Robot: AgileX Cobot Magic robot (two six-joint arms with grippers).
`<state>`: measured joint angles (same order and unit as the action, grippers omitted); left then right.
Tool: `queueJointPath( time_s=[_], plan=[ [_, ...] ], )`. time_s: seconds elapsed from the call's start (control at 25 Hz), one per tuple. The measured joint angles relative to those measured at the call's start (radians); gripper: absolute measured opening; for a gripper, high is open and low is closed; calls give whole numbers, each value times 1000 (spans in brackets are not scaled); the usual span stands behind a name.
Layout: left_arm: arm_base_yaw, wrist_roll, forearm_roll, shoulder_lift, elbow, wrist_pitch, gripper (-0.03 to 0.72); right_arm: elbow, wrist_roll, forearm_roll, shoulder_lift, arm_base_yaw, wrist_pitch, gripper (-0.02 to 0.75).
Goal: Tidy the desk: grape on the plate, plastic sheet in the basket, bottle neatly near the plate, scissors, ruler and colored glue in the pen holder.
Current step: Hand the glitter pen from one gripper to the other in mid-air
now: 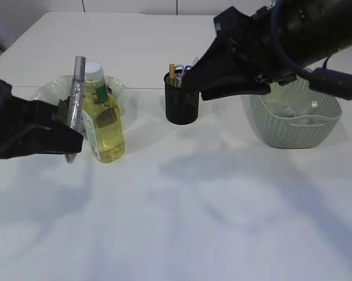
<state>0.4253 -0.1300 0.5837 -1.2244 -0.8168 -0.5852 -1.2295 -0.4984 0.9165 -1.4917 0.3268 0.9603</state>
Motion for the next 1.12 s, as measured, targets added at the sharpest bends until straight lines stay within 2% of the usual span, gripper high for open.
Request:
queueJointPath(
  time_s=[0.24,0.4,0.52,0.72,1.12],
  plan=[
    [0,-156,187,0,-18,7,75,2,-73,74,0,110,-158,313],
    [0,-253,297,0,-18,7,74,2,-204,219,0,158,-198,320],
    [0,-292,353,0,-18,5,74,2,-270,310,-11,178,-214,360],
    [0,-322,373,0,-18,-10,74,2,-342,408,-46,180,-244,415],
    [0,-354,376,0,-18,-30,74,2,-471,556,-110,180,-288,421]
  ],
)
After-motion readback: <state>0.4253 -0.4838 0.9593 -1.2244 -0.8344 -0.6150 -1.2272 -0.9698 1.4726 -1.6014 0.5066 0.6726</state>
